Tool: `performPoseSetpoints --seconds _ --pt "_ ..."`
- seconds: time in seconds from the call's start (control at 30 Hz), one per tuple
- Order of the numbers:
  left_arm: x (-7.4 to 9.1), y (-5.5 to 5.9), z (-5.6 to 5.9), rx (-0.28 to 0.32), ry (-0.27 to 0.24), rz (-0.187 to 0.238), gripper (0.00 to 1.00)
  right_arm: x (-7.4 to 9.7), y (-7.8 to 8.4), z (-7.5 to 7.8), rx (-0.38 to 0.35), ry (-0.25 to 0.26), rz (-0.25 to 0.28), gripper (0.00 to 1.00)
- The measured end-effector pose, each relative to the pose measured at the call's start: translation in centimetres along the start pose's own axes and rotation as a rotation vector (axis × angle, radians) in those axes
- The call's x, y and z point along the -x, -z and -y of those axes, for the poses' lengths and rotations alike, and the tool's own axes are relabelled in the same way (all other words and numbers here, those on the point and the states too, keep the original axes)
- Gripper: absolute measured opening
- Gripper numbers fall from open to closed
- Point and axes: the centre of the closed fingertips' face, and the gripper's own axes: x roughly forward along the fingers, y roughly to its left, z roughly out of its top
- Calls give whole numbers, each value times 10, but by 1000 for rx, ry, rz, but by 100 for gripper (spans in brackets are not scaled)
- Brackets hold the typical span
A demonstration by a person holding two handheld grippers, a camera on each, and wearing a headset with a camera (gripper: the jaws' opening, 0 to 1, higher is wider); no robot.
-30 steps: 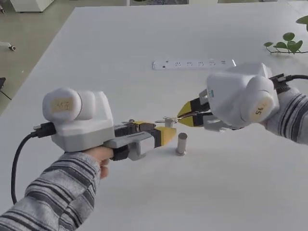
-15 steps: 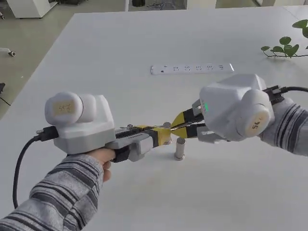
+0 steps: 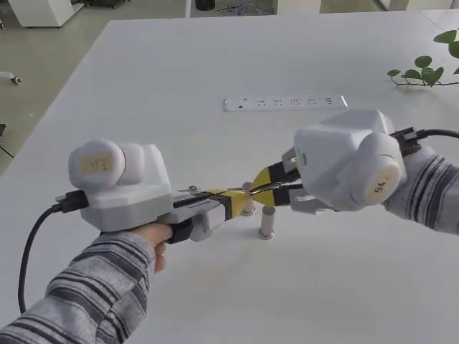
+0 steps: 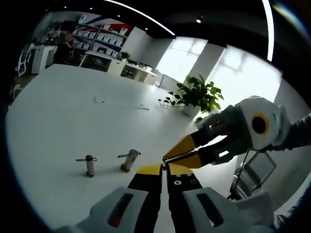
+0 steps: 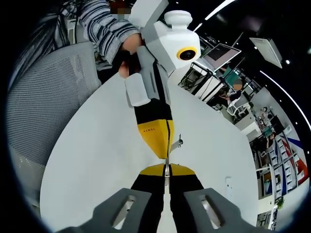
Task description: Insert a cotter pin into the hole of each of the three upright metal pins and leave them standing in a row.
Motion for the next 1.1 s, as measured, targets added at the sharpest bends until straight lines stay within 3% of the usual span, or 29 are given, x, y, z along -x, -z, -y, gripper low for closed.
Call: performPoseSetpoints --seconds 0.57,0.67,0.8,0.87,1.1 --pt "1 -3 -2 -9 2 14 0 -2 -2 -2 -14 -2 2 0" --pt "1 -2 -1 -16 8 16 0 -2 -2 -3 -60 -11 10 0" --pt "3 0 0 -67 20 4 0 -2 -3 -5 -122 -25 36 0" --pt "4 0 1 -87 25 2 0 -2 -3 -7 -196 -34 50 0" --pt "9 13 -1 -293 37 -64 0 0 2 -7 -459 -66 121 6"
